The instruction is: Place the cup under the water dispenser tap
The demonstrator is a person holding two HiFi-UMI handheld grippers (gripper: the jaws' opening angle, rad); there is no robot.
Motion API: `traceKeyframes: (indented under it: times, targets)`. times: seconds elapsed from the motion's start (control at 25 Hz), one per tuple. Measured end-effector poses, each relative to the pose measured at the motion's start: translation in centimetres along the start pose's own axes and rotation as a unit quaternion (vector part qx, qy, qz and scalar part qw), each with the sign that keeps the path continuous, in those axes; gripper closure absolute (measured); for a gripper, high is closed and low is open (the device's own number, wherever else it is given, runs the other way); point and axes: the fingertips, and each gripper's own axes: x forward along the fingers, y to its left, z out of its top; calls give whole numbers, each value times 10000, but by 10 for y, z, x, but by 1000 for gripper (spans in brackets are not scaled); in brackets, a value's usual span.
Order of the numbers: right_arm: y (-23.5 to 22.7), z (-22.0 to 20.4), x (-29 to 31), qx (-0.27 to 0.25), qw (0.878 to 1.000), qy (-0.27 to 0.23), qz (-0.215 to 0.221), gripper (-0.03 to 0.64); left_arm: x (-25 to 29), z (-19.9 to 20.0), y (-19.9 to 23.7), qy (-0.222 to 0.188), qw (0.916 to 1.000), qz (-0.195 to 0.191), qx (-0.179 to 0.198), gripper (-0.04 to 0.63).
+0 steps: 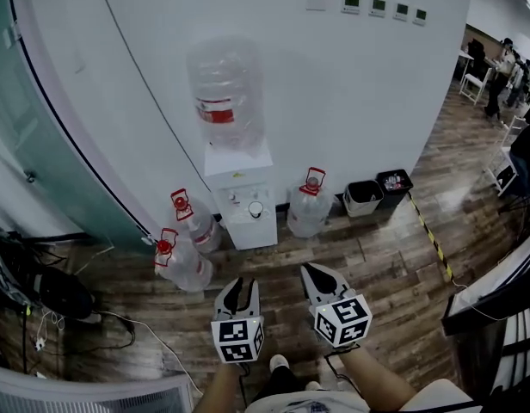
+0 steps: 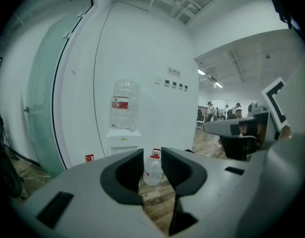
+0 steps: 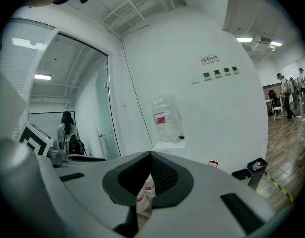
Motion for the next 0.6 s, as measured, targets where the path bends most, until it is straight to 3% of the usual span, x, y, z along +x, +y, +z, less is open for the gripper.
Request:
traceKeyframes:
  times: [0.6]
  targets:
    - [-3,-16,-140,138,9995,-31,292,597,-114,-18,-91,-233,9992,302,71,545]
